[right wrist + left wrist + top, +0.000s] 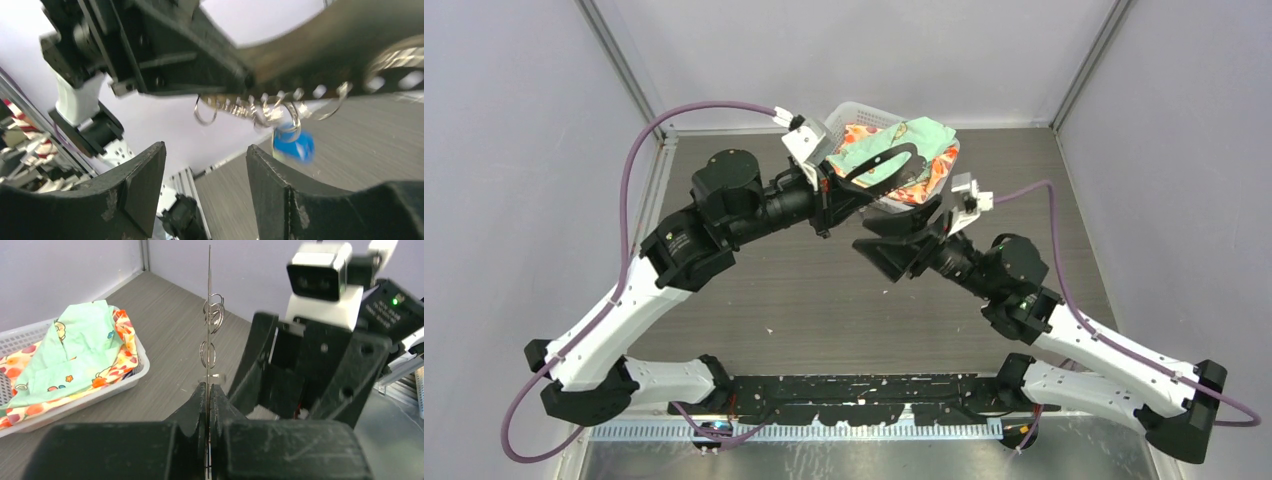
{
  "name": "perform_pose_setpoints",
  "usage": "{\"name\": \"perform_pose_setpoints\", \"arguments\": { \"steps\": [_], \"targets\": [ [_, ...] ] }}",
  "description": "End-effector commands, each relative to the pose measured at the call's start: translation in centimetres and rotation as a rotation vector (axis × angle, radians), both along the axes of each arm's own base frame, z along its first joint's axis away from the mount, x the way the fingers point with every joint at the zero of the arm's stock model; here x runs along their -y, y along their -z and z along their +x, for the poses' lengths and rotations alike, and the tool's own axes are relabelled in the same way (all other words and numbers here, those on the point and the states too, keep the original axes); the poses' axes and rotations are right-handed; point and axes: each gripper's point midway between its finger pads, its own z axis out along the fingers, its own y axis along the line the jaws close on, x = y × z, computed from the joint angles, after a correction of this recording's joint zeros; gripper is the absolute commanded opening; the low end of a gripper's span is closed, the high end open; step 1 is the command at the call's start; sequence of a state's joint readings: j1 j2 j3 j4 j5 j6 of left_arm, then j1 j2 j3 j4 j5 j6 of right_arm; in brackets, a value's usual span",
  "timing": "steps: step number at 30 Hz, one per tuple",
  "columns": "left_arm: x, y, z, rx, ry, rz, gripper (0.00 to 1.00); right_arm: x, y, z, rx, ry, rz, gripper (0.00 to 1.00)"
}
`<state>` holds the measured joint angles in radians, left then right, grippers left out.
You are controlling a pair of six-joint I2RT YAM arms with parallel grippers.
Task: Remove the keys from the keyring
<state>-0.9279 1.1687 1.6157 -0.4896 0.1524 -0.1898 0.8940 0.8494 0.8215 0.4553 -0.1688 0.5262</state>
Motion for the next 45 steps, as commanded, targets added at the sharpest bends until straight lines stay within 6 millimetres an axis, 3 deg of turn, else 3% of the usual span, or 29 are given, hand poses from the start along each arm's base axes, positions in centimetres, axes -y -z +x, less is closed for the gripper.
{"name": "perform_pose_setpoints", "arguments": {
  "steps": [1,6,10,18,27,35,37,41,45],
  "targets": [
    [0.0,-4.1,-0.3,0.096,0.008,-0.114,0.0,0.8,0.2,0.5,0.079,0.121,-0.018,0.66],
    [0.2,-5.0,-1.1,0.083,0.042,-0.161,0.0,0.3,0.4,0.8,0.154,0.138,-0.02,0.65],
    [-0.1,-6.0,-1.9,0.07,0.064,-0.205,0.0,1.4,0.6,1.1,0.215,0.206,-0.014,0.68],
    [-0.1,-7.2,-2.9,0.027,0.103,-0.281,0.0,1.6,-0.9,0.7,0.325,0.23,0.014,0.7],
    [0.1,-7.4,-2.9,0.009,0.107,-0.297,0.0,0.9,-2.6,0.5,0.389,0.226,0.057,0.7],
    [0.3,-7.0,-2.7,-0.006,0.1,-0.297,0.0,0.8,-3.4,1.2,0.403,0.27,0.098,0.63],
    [0.3,-6.9,-2.5,-0.007,0.093,-0.294,0.0,1.0,-3.8,1.3,0.403,0.278,0.111,0.57],
    [0.2,-6.4,-1.9,0.0,0.064,-0.294,0.0,1.2,-4.4,0.5,0.408,0.256,0.123,0.3],
    [-0.9,-5.8,0.1,0.036,-0.064,-0.306,0.0,0.7,-5.2,-2.4,0.428,0.129,0.095,0.11]
  ]
}}
